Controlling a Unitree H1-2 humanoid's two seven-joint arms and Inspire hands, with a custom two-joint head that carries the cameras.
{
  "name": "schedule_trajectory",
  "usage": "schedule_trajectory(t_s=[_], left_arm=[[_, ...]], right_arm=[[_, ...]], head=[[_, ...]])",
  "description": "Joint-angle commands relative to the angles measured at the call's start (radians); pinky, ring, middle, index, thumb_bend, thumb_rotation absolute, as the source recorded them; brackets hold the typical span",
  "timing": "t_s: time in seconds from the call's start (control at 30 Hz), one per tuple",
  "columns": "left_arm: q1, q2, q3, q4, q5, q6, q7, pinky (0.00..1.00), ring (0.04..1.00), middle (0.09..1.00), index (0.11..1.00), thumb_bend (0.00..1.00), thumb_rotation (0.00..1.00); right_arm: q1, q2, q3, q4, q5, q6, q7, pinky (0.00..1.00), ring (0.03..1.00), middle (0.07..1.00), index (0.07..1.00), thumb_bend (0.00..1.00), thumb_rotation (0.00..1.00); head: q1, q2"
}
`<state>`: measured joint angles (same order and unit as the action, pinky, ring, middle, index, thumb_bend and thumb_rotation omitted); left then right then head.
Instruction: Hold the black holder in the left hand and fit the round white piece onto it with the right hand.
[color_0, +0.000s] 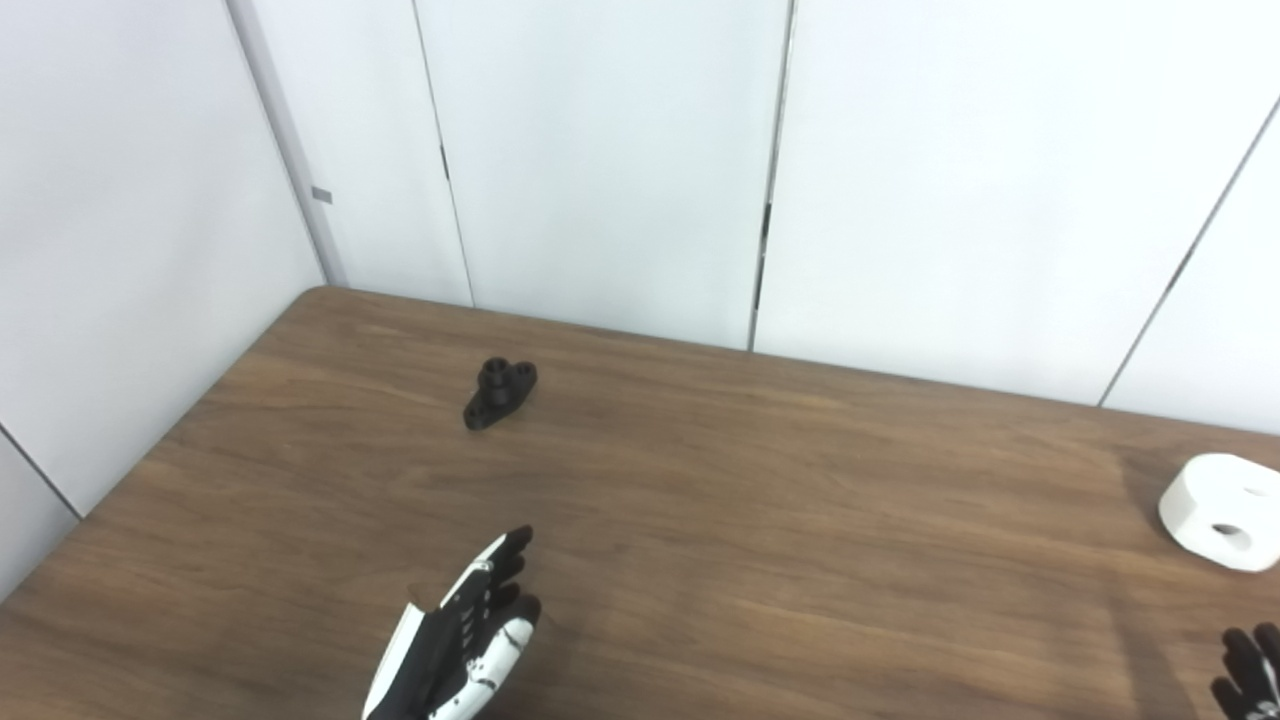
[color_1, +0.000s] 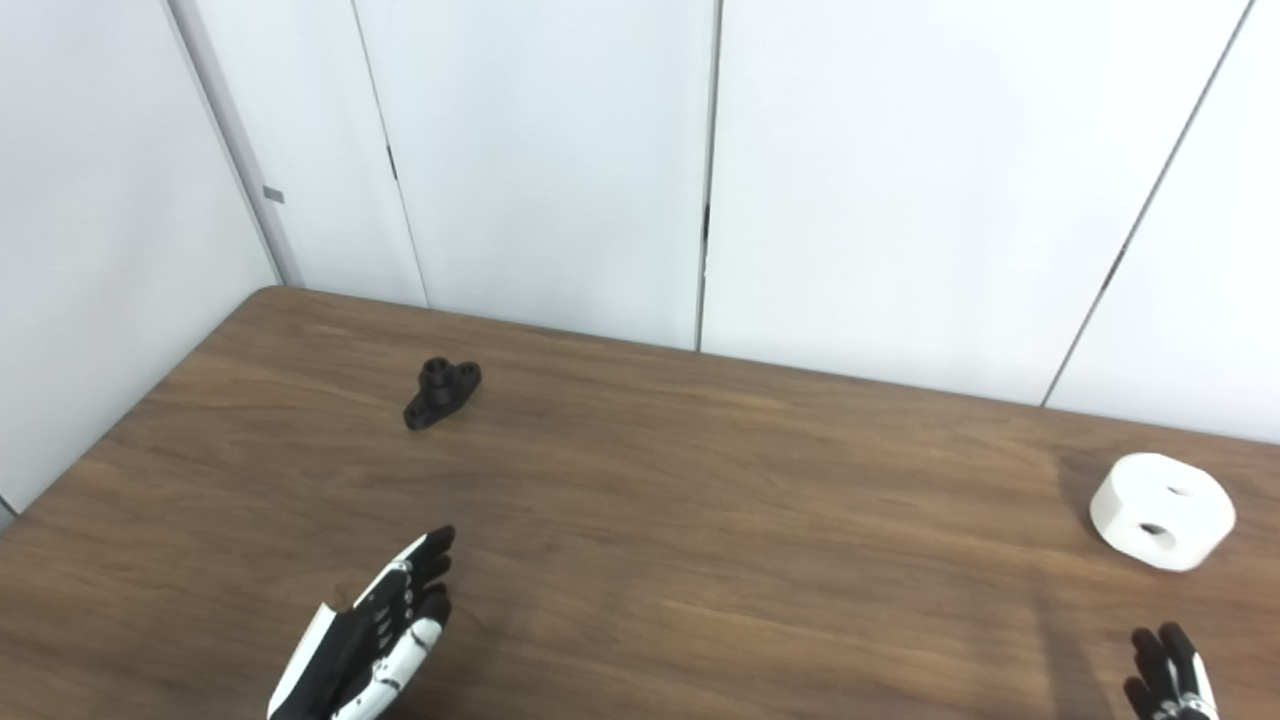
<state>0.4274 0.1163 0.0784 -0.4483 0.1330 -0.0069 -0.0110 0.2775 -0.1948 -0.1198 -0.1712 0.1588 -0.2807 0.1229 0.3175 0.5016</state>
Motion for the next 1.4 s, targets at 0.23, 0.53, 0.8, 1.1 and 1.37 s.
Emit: schedule_trajectory(t_s=[0.23,0.53,0.8,1.1,1.37], left_arm=[[-0.112,-0.002,0.044,-0.120,0.232,0.152,0.070,0.91,0.957,0.954,0.912,0.83,0.24],[-0.324,0.101,0.095,-0.101,0.345,0.290,0.029,0.89,0.940,0.953,0.928,0.79,0.19],[-0.448,0.182,0.109,-0.001,0.382,0.381,0.008,0.94,0.974,0.967,0.940,0.85,0.25],[-0.555,0.221,0.098,0.217,0.458,0.370,0.090,0.86,0.964,0.953,0.892,0.88,0.26],[-0.650,0.235,0.067,0.415,0.485,0.378,0.158,0.96,0.975,0.949,0.881,0.91,0.31]], right_arm=[[0.023,0.000,-0.001,0.085,0.001,-0.003,0.003,1.00,0.979,0.955,0.994,0.46,1.00],[0.028,0.011,0.005,0.062,-0.005,0.006,-0.004,1.00,0.982,0.945,0.993,0.53,1.00],[0.025,0.018,0.010,0.061,-0.003,0.013,-0.002,1.00,0.996,0.945,0.998,0.56,1.00],[0.032,0.011,0.019,0.036,0.033,0.065,0.014,1.00,1.000,0.952,1.000,0.61,1.00],[0.039,0.011,0.020,0.023,0.035,0.074,0.011,1.00,1.000,0.948,1.000,0.59,1.00]], head=[[-0.006,0.007],[-0.020,0.015],[-0.024,0.016],[-0.026,0.018],[-0.034,0.026]])
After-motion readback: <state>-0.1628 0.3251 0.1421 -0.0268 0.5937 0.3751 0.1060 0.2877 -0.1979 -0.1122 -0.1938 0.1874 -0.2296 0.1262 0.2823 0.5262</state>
